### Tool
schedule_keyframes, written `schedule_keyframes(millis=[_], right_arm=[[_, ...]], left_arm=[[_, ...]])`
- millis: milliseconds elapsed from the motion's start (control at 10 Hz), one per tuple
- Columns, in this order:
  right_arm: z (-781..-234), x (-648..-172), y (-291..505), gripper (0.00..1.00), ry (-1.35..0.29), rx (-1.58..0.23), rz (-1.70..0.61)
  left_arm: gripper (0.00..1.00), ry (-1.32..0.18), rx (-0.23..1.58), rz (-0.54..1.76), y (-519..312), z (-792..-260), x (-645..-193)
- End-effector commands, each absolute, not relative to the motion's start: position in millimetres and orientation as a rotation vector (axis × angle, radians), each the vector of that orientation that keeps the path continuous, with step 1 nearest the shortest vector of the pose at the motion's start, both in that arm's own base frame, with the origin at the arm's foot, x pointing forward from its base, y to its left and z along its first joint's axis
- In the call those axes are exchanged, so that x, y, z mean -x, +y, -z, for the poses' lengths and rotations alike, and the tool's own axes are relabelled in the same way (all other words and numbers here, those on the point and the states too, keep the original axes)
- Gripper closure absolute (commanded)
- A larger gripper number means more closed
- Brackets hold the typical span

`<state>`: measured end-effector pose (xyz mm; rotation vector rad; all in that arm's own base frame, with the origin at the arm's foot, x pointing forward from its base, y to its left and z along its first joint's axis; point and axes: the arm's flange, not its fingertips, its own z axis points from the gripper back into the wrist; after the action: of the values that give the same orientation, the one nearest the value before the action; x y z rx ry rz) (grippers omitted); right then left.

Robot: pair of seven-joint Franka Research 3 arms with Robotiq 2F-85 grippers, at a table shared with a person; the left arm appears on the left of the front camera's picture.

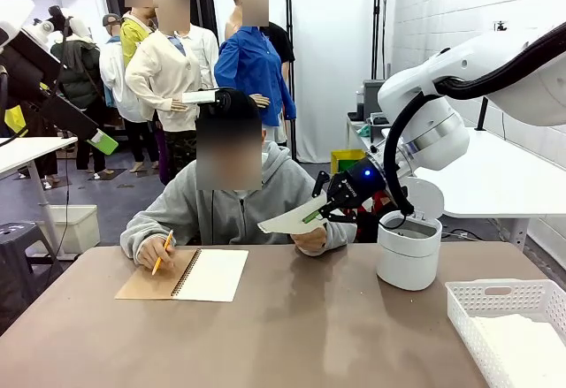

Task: Sort the paper based on its condition.
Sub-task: If a person hands you a paper, place it in the Organizing basket , and if it's crumpled, put it in the Trash can.

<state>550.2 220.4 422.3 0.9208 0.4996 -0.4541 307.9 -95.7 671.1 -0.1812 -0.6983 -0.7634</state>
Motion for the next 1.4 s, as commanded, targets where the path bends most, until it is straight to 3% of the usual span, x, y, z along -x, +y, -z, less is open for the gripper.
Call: schedule_keyframes(millis=[0,500,900,1300], right_arm=[[-421,-552,223,1.0,0.535,-0.939,0.463],[-430,-542,226,1.0,0.572,-0.943,0.436],[-502,-506,221,1.0,0.427,-0.955,0.196],[-567,-450,205,1.0,0.256,-0.773,-0.058]], left_arm=[[0.0,-0.699,0.186,0.764,-95,-671,-308],[0.0,-0.699,0.186,0.764,-95,-671,-308],[0.0,-0.699,0.186,0.764,-95,-671,-308],[0.0,-0.699,0.186,0.764,-95,-671,-308]])
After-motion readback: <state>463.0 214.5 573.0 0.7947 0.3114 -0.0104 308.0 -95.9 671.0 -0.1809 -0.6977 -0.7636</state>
